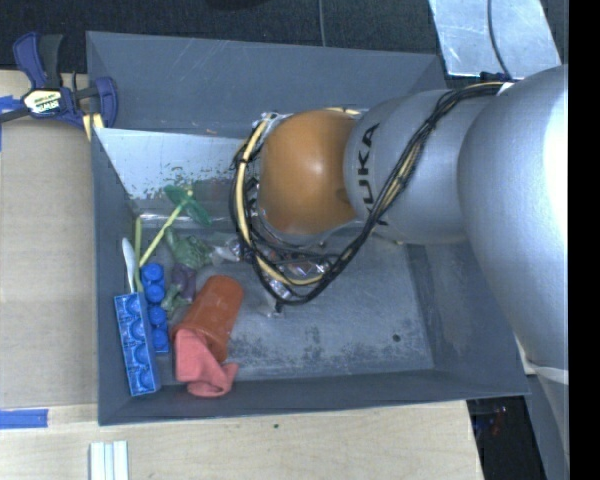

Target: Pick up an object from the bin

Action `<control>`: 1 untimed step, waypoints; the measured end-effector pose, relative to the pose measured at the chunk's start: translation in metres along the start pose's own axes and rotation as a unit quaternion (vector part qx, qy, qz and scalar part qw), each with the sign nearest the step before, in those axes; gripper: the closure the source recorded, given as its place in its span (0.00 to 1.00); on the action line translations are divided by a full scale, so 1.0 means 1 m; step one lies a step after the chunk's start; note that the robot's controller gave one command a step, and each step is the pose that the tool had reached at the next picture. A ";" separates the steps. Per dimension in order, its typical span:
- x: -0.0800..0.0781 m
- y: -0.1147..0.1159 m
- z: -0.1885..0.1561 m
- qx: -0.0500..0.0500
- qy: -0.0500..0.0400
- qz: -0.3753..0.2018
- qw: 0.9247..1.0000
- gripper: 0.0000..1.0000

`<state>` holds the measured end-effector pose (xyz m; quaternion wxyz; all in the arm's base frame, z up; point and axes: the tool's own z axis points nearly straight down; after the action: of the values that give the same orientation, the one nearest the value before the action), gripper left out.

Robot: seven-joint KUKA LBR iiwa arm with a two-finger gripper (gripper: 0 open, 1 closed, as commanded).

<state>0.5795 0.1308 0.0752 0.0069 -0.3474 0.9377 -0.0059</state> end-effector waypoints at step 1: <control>-0.003 0.020 -0.001 -0.001 -0.001 0.010 1.000 0.00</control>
Offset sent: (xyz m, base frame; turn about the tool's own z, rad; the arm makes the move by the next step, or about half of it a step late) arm -0.0157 0.0503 -0.0006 0.0914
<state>0.5683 0.1481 0.0755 0.0072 -0.3379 0.9411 -0.0045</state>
